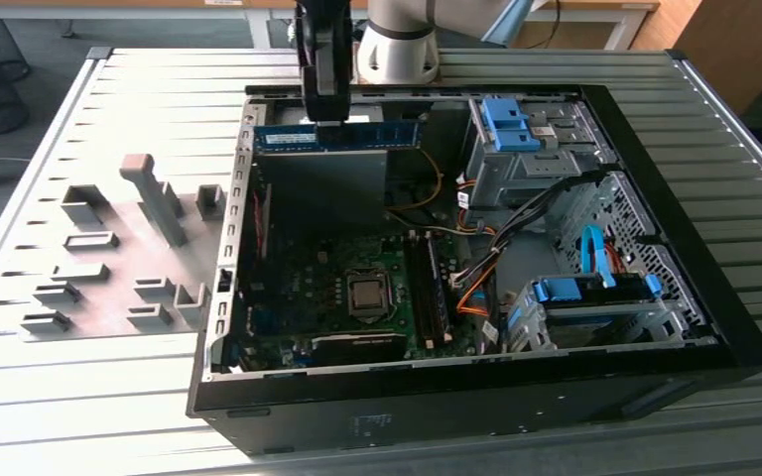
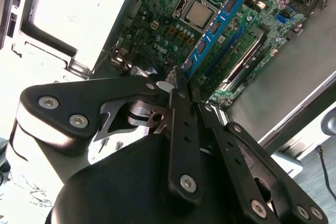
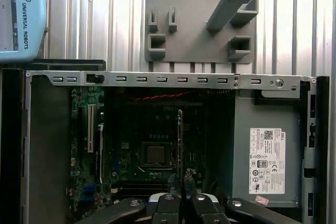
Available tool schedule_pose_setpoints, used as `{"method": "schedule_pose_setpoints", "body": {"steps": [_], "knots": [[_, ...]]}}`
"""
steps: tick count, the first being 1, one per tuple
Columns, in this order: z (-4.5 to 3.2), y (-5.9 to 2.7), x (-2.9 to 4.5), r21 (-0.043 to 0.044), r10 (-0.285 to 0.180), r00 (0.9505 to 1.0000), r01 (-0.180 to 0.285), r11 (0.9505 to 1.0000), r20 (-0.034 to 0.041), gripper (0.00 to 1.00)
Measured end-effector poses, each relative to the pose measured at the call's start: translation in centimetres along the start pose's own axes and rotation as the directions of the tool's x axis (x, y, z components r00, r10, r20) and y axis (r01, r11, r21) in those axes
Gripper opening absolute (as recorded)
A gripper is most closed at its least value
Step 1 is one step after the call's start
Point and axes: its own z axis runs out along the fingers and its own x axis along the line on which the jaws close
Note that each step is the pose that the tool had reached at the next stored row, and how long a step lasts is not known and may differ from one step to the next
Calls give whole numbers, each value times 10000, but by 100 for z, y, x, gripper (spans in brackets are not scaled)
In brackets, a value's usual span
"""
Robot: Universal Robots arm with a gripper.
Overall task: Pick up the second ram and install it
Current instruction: 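Pick up the second ram and move it above second insertion slot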
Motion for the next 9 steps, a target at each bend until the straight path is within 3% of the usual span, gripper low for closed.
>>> {"method": "schedule_pose_setpoints", "body": {"steps": [9], "knots": [[0, -94, 0, 1, 0, 10000, 0, 10000, 1, 14]]}}
